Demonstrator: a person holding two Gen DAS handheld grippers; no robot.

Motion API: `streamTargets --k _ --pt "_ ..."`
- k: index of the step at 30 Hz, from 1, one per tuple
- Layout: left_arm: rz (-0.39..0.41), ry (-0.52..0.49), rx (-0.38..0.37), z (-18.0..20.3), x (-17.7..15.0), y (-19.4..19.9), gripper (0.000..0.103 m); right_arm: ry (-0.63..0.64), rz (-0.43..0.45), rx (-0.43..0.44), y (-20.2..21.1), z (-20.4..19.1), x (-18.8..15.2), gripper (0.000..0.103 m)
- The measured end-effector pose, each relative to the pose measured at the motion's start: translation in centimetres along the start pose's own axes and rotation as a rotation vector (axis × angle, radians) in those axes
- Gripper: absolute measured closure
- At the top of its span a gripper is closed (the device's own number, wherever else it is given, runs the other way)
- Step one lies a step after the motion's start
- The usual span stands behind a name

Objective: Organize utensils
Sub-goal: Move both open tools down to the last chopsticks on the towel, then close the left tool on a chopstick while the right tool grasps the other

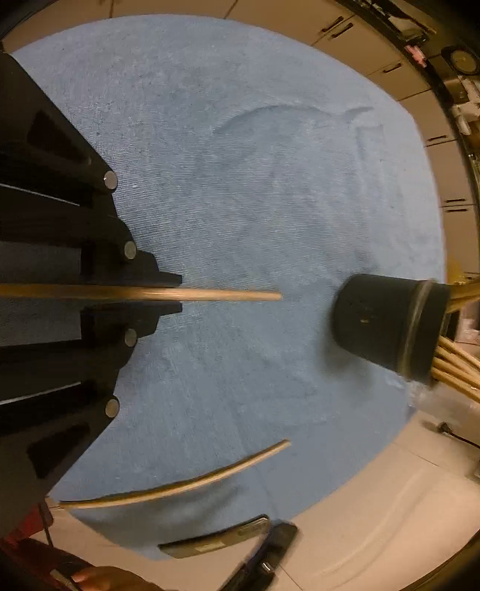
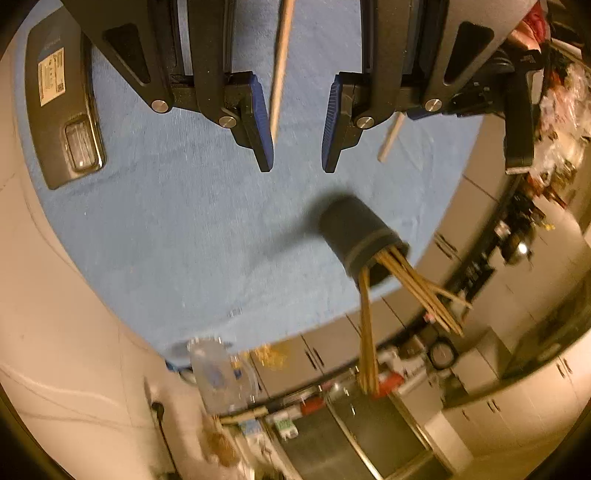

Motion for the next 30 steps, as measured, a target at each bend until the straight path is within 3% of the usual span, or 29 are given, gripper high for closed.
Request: streamTargets --k 6,15,20,25,30 --pt "0.019 0.013 -0.030 -0.8 -0.4 0.6 0.097 -0.012 -0.180 -0.064 -3.7 0.7 -1.3 0.074" --pt "0.111 0.058 -0.083 -3.2 0.2 3.6 0.097 0.063 -0.272 -0.172 -6.2 -0.3 -1.5 0.078" --pt "0.171 0.082 -0.094 -4.6 1.0 5.8 0.097 0.091 -0.327 -0.210 -7.9 -0.6 -2.4 0.091" --pt "0.196 0.088 -0.092 -3.8 1.1 6.5 0.097 0.111 -0.323 -0.194 -7.9 -1.2 -2.5 0.096" --pt "0.224 0.087 -0.090 -3.6 1.1 7.8 0.097 0.094 -0.237 -0.089 -5.7 -2.2 -1.3 0.096"
Point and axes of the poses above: each gripper's, at about its wrist camera, not at the fingertips, and y roughly against the way its jaws point, z to its right, x to its top, the point moved 5 cm from there along -y, roughly the way its jaws point, and after that the axes turned 3 degrees about -y, right-handed, at the moved point
